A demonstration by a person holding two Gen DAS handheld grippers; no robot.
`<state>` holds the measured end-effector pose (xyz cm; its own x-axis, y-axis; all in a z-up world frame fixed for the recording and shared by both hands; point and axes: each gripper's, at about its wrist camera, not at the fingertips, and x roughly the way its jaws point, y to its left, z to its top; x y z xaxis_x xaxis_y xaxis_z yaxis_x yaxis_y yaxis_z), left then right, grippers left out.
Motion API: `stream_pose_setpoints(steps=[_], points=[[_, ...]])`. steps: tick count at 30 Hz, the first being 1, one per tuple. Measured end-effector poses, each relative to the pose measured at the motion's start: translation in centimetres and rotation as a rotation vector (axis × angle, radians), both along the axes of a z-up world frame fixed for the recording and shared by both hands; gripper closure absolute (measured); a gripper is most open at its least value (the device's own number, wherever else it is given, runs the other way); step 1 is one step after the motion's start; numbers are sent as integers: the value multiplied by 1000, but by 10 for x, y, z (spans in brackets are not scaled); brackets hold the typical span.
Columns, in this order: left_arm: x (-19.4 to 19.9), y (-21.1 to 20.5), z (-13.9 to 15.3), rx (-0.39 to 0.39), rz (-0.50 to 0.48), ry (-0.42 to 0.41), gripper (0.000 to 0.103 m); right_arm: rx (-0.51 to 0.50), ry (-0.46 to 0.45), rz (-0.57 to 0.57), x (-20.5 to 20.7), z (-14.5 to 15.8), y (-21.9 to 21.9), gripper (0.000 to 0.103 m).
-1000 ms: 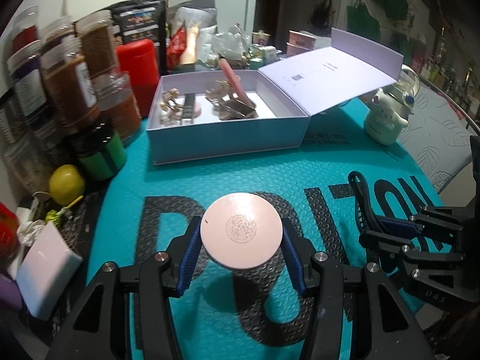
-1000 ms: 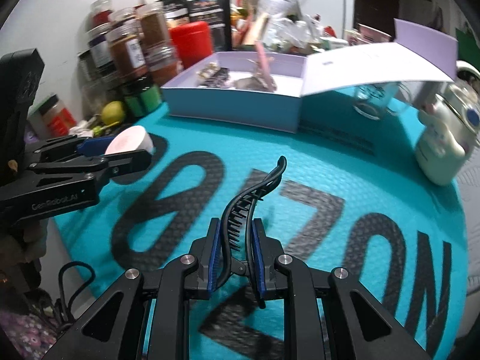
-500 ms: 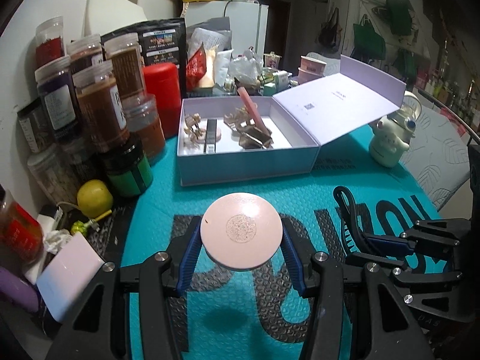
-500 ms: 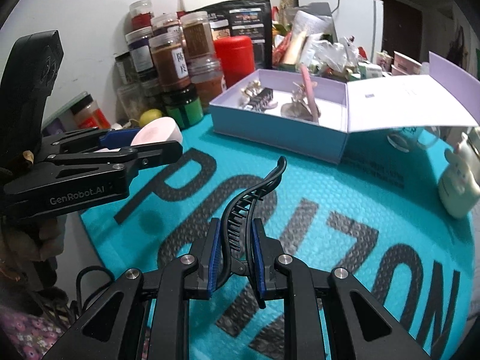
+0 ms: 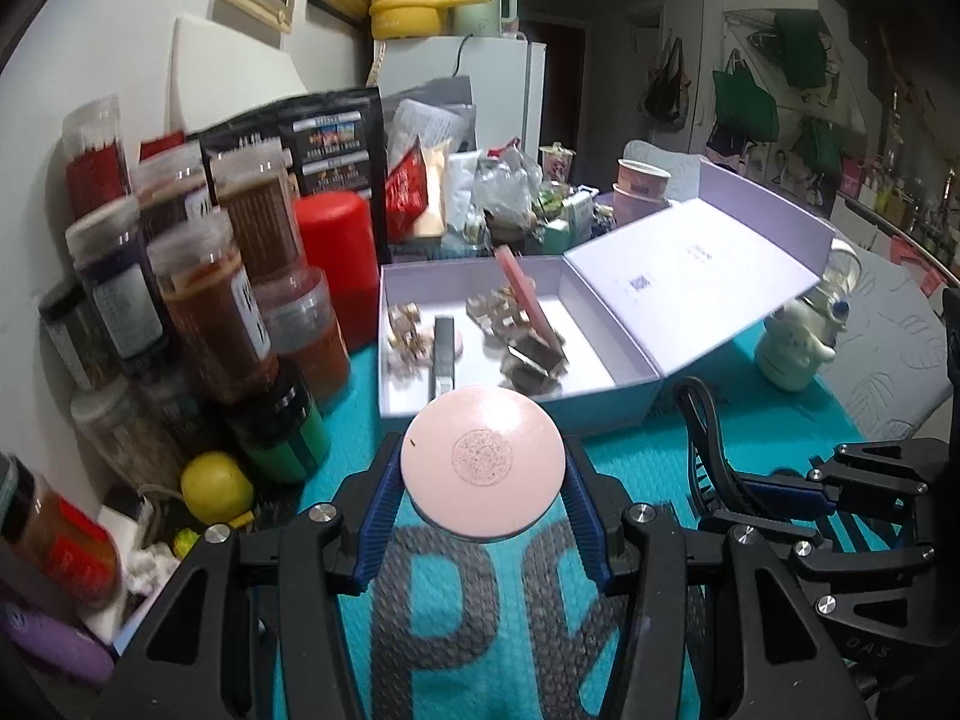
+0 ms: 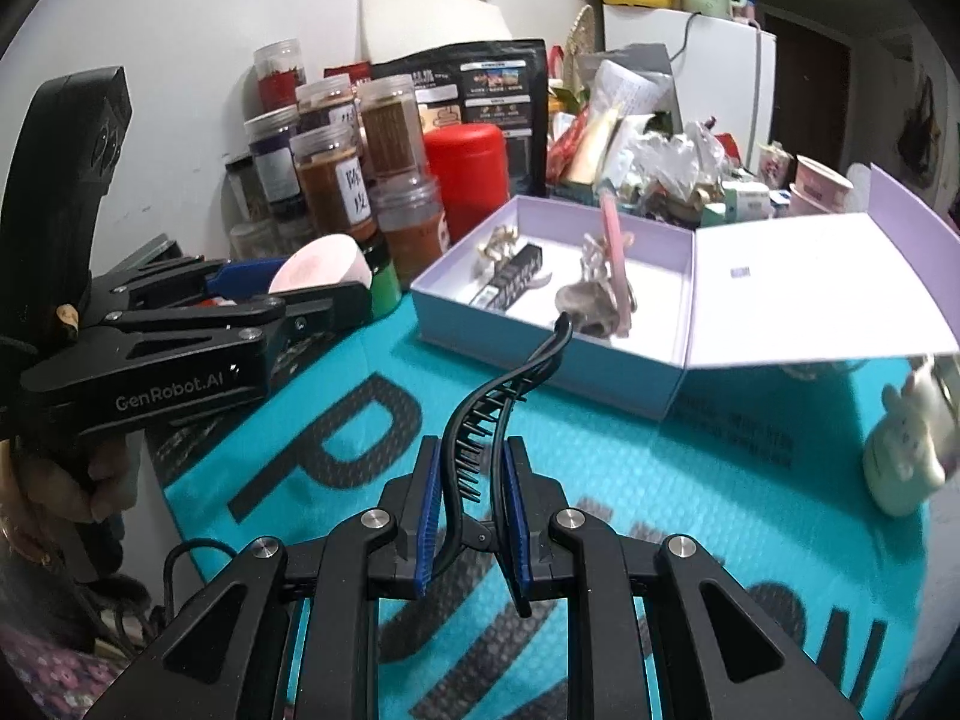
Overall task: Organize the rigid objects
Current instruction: 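Lift the compact and claw clip and carry both toward the white box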
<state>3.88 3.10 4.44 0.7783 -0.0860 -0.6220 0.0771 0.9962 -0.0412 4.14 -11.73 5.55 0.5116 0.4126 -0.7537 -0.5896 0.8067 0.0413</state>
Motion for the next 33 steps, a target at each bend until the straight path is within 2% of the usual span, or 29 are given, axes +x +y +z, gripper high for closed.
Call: stream_pose_setpoints(steps=[7,15,33], points=[[24,3,19,20,-3,-36,53,-1,-30,20,22,18,6,83],[57,4,22,29,-25,-32,53,-4,-52,30,51,30,10,83],[128,18,23,47,-30,-32,53,-8,-44,32,121,27,22,83]])
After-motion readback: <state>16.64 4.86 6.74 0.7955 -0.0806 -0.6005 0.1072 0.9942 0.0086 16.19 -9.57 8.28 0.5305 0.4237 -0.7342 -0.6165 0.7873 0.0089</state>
